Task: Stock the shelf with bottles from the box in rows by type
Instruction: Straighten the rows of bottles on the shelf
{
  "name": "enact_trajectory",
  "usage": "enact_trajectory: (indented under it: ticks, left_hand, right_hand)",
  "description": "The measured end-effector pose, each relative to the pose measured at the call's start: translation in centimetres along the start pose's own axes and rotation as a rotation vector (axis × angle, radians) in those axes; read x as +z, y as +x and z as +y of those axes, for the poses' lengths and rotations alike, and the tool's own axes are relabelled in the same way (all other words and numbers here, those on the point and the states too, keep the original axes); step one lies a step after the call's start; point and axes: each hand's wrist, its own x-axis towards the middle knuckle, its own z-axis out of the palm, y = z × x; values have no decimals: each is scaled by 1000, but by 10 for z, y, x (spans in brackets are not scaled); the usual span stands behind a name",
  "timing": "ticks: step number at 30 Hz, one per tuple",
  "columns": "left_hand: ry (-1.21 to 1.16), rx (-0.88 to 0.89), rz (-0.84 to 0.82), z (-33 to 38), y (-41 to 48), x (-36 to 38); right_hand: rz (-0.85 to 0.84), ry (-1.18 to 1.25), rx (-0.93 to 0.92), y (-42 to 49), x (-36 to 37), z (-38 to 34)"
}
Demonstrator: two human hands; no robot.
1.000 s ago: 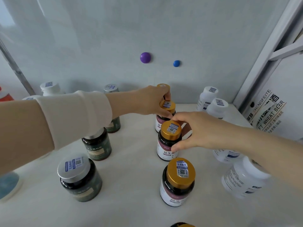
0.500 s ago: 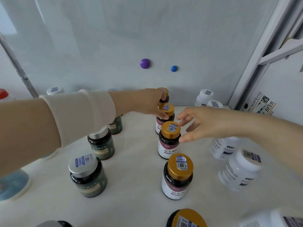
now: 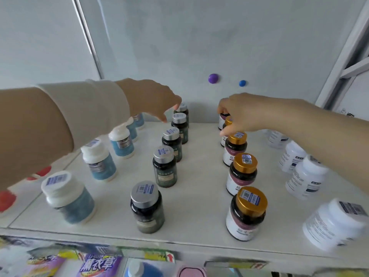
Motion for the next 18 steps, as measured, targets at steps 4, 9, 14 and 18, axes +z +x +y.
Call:
enact_trajectory:
  ticks: [4,9,14,18]
  left_hand:
    - [-190,3,-5,-4,-24,19]
    - [-439,0,39,-5,-31,41]
    - [-616,24,68,-3,-22,58]
    - [-787,102,278,1,-35,56]
  right_hand:
    - [-12,105,-101,-12,6,-43]
    - [-50,343,-107,-23,17,-82]
    - [-29,671,-4,-40,39,-103]
    - [172,917,170,-61,60,-106]
